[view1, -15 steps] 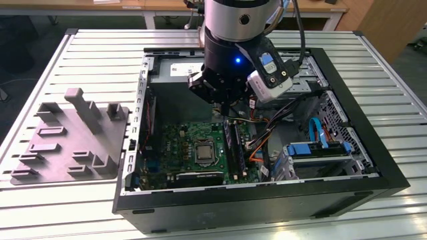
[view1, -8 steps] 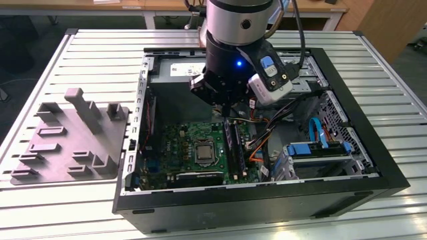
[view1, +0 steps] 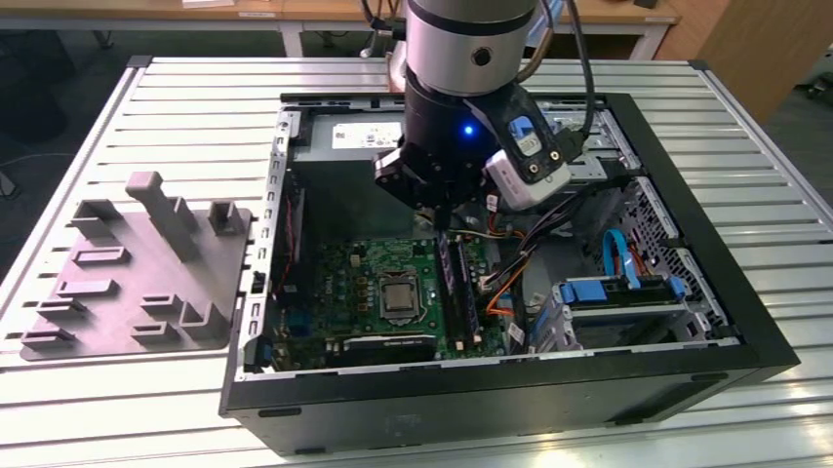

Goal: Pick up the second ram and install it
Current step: 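Insert the second ram into the second slot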

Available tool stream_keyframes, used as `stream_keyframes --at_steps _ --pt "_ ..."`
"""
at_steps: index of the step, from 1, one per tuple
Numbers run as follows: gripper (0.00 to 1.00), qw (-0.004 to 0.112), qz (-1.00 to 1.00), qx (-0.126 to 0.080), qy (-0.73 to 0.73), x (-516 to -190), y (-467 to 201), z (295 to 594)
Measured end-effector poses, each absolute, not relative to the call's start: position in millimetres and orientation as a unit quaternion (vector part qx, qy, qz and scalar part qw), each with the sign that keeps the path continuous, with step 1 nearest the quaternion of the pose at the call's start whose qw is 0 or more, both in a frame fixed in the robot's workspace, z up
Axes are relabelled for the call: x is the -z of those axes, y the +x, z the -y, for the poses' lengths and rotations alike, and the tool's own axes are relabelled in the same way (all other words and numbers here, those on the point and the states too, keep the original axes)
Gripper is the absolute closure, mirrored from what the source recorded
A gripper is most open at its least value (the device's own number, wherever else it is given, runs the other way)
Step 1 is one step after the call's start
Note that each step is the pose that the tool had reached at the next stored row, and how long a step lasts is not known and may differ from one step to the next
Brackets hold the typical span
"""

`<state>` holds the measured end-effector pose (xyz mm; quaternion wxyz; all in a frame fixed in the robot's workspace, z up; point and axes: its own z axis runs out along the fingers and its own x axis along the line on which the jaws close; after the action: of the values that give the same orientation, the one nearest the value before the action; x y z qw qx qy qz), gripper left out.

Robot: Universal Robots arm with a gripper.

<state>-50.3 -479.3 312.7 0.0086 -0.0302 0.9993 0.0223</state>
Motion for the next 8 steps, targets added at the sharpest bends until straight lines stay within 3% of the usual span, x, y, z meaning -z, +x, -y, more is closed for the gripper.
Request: stream_keyframes --at_steps 8 --pt "0.89 0.008 -0.999 -0.023 -0.039 -306.7 -48.8 478.8"
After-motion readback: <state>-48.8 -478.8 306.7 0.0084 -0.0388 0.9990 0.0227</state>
